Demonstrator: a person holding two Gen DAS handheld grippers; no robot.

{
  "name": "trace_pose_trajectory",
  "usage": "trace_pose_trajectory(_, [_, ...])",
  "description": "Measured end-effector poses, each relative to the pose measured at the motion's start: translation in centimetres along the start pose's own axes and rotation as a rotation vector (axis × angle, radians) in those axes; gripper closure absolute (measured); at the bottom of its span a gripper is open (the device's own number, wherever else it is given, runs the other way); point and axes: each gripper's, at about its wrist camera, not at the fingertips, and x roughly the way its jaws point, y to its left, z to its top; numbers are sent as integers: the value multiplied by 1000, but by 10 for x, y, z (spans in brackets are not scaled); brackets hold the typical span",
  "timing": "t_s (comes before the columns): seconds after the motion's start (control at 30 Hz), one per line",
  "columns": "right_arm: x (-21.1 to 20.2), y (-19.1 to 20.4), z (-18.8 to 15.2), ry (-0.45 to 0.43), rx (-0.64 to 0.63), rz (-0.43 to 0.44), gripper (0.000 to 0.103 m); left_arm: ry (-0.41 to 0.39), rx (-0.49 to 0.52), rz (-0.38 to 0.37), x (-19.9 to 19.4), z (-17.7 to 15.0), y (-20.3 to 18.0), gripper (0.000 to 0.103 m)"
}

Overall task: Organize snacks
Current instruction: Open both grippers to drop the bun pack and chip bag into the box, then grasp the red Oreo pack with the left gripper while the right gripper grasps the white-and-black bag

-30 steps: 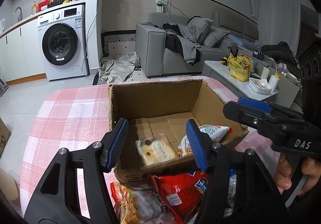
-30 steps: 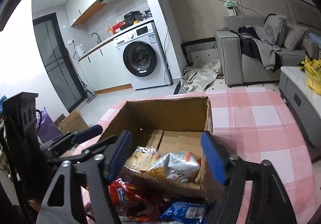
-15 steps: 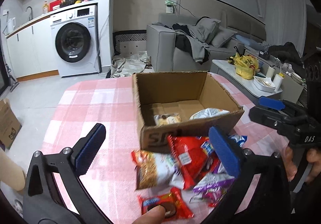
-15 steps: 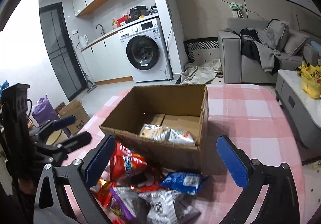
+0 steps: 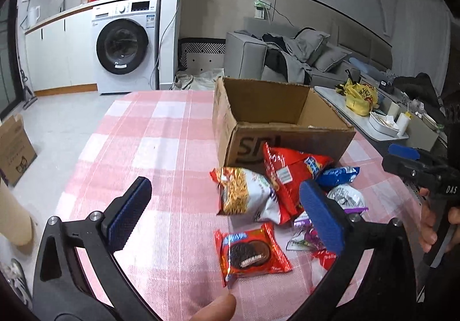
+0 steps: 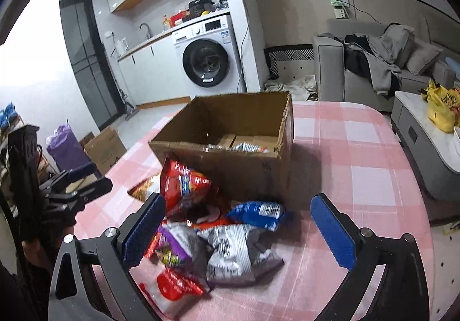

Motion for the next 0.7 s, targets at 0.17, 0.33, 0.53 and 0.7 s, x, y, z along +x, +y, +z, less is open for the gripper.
trace_pose_trajectory(0.17, [6,6,-13,22,-44,-13,0,6,33,6,1,-6,-4,1])
trace_pose_trajectory(0.33, [14,2,-17,52,-49,-24,0,30,84,11,11,-8,-17,1])
trace_pose_trajectory(0.53, [20,-7,-22,83,-47,-52,0,90,88,-12,27,-15,-20,1])
trace_pose_trajectory(0.7, [30,-16,-25,118,-25,-60,0,169,81,-43,44,-21,-20,1])
